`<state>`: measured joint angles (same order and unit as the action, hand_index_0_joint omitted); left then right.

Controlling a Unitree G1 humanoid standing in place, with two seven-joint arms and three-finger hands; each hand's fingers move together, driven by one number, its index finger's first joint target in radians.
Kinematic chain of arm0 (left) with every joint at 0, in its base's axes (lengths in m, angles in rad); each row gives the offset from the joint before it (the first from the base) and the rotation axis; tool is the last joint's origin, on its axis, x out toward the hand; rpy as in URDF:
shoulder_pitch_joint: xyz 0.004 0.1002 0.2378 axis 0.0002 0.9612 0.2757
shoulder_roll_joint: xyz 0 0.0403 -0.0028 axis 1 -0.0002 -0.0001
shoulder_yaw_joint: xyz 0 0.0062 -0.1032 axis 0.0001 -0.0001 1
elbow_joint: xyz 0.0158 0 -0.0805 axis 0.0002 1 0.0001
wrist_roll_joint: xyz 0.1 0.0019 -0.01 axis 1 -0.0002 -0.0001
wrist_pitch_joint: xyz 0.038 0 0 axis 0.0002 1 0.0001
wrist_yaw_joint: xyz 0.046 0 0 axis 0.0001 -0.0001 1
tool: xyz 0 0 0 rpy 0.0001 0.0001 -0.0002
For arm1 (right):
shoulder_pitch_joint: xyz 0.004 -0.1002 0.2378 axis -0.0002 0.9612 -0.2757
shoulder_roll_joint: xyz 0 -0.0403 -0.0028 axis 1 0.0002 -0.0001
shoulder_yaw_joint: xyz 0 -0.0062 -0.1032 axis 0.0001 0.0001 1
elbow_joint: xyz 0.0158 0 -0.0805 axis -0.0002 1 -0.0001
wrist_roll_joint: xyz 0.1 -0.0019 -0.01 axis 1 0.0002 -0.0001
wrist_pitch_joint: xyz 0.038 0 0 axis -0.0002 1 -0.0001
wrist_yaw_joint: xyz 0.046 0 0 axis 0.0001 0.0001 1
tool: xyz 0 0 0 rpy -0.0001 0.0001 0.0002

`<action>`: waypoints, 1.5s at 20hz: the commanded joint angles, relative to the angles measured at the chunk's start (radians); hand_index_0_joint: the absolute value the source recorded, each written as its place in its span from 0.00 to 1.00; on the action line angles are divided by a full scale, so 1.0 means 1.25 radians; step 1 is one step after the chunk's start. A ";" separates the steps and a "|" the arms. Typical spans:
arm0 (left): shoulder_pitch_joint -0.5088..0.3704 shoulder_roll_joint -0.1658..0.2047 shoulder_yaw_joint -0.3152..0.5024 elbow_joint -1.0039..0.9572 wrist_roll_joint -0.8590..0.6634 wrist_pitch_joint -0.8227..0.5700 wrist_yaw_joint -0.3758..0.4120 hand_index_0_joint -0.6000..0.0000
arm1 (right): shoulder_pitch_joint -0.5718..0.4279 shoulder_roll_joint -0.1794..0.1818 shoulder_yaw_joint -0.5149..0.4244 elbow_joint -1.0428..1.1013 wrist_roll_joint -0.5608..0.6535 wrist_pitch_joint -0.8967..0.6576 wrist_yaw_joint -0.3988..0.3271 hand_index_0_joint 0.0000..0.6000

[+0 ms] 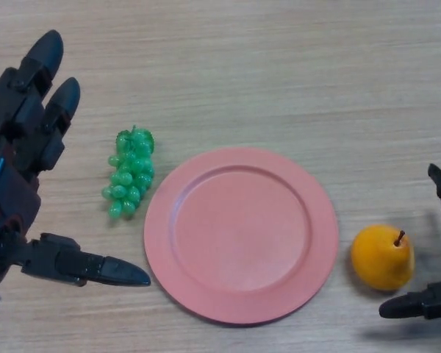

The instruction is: Pick up the yellow pear and place it on the plate

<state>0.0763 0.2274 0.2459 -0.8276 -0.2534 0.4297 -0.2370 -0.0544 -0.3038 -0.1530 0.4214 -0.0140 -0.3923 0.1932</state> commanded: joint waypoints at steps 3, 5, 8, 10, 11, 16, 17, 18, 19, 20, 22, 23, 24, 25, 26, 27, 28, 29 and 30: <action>-0.022 0.021 0.021 -0.028 0.017 -0.100 0.024 1.00 | -0.005 0.000 0.007 -0.063 0.069 -0.082 -0.003 0.00; -0.022 0.019 0.021 -0.022 0.011 -0.112 0.024 1.00 | -0.005 0.004 0.014 -0.057 0.073 -0.069 0.006 0.17; -0.018 0.020 0.030 -0.022 0.001 -0.114 0.023 1.00 | -0.005 0.002 0.015 -0.052 0.051 -0.032 -0.003 0.75; -0.011 0.018 0.048 -0.019 -0.014 -0.127 0.025 1.00 | -0.014 -0.014 0.023 -0.007 -0.081 -0.065 -0.059 1.00; -0.006 0.017 0.051 -0.017 -0.013 -0.140 0.022 1.00 | -0.016 -0.020 0.020 -0.009 -0.103 -0.066 -0.075 1.00; 0.012 0.012 0.073 -0.016 -0.031 -0.164 0.010 1.00 | 0.035 0.010 0.028 -0.293 -0.052 0.163 -0.016 1.00; 0.016 0.013 0.075 -0.023 -0.026 -0.152 0.001 1.00 | 0.030 0.020 0.040 -0.361 -0.050 0.208 -0.009 1.00; 0.020 0.011 0.070 -0.026 -0.012 -0.153 -0.008 1.00 | 0.030 0.041 0.056 -0.444 0.019 0.299 0.010 1.00; 0.022 0.007 0.067 -0.031 -0.004 -0.145 -0.014 1.00 | 0.013 0.050 0.079 -0.508 0.041 0.373 0.003 1.00; 0.027 0.006 0.068 -0.037 -0.008 -0.132 -0.021 1.00 | -0.008 0.058 0.107 -0.529 0.039 0.401 -0.003 1.00; 0.035 0.000 0.069 -0.033 -0.008 -0.140 -0.037 1.00 | -0.061 0.080 0.173 -0.531 0.033 0.407 -0.022 1.00; 0.034 0.001 0.073 -0.030 -0.015 -0.137 -0.039 1.00 | -0.087 0.086 0.210 -0.521 0.046 0.413 -0.047 1.00; 0.034 0.001 0.073 -0.032 -0.019 -0.134 -0.039 1.00 | -0.108 0.088 0.237 -0.491 0.031 0.375 -0.058 1.00; 0.030 0.002 0.069 -0.037 -0.023 -0.122 -0.034 1.00 | -0.128 0.090 0.281 -0.450 0.027 0.361 -0.088 1.00; 0.029 0.003 0.069 -0.040 -0.024 -0.119 -0.034 1.00 | -0.143 0.090 0.307 -0.420 0.029 0.344 -0.112 1.00; 0.031 0.002 0.072 -0.040 -0.031 -0.120 -0.036 1.00 | -0.162 0.091 0.356 -0.360 0.009 0.319 -0.134 1.00; 0.034 0.000 0.071 -0.035 -0.028 -0.132 -0.040 1.00 | -0.168 0.091 0.376 -0.342 0.032 0.334 -0.155 1.00; 0.035 -0.002 0.071 -0.028 -0.029 -0.142 -0.040 1.00 | -0.172 0.091 0.403 -0.311 0.039 0.350 -0.179 1.00; 0.035 -0.003 0.070 -0.024 -0.030 -0.149 -0.038 1.00 | -0.177 0.091 0.417 -0.282 0.009 0.358 -0.186 1.00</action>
<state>0.1354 0.2025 0.2870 -0.8155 -0.2618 0.3691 -0.2822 -0.2271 -0.1900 0.4108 0.1327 -0.0095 0.1612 -0.0080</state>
